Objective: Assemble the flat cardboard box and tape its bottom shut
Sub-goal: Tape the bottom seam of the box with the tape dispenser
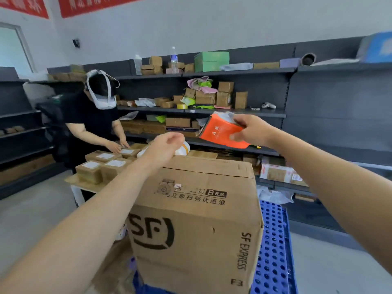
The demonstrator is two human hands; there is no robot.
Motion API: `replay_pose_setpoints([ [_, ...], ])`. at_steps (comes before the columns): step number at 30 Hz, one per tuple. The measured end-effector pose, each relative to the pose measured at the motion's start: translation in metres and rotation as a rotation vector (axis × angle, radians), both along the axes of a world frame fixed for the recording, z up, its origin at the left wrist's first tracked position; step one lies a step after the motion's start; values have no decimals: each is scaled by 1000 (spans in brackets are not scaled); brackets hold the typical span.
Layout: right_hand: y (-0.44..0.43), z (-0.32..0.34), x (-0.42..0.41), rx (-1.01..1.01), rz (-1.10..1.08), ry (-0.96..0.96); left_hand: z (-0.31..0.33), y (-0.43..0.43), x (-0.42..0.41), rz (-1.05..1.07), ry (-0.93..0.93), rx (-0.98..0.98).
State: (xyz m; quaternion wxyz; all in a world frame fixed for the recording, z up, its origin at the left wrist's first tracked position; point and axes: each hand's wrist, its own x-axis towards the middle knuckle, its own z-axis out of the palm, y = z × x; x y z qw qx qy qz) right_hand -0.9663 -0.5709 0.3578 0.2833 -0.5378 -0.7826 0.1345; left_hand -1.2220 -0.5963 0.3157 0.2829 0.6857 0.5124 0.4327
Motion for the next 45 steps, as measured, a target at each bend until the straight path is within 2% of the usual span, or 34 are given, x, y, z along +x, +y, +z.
replay_pose_setpoints([
  [3, -20, 6, -22, -47, 42, -63, 13, -9, -10, -145, -222, -45],
  [7, -30, 9, -39, -95, 95, -98, 16, -12, -17, -267, -196, -99],
  [12, -33, 9, -44, -145, 173, -76, 13, -14, -18, -153, -213, -62],
  [15, -37, 11, -42, -159, 199, -61, 12, -18, -17, -179, -154, -161],
  [17, -41, 10, -42, -160, 216, -67, 12, -25, -14, -250, -185, -234],
  [20, -44, 8, -43, -176, 225, -49, 9, -27, -13, -253, -254, -226],
  [25, -46, 9, -48, -195, 195, -52, 10, -22, -14, -141, -202, -155],
  [37, -34, 25, -69, -319, 81, 54, 27, 20, -48, -242, -242, -146],
  [40, -31, 29, -76, -338, 85, 125, 32, 26, -53, -241, -288, -191],
  [45, -24, 25, -84, -398, 103, 139, 28, 31, -65, -307, -256, -319],
])
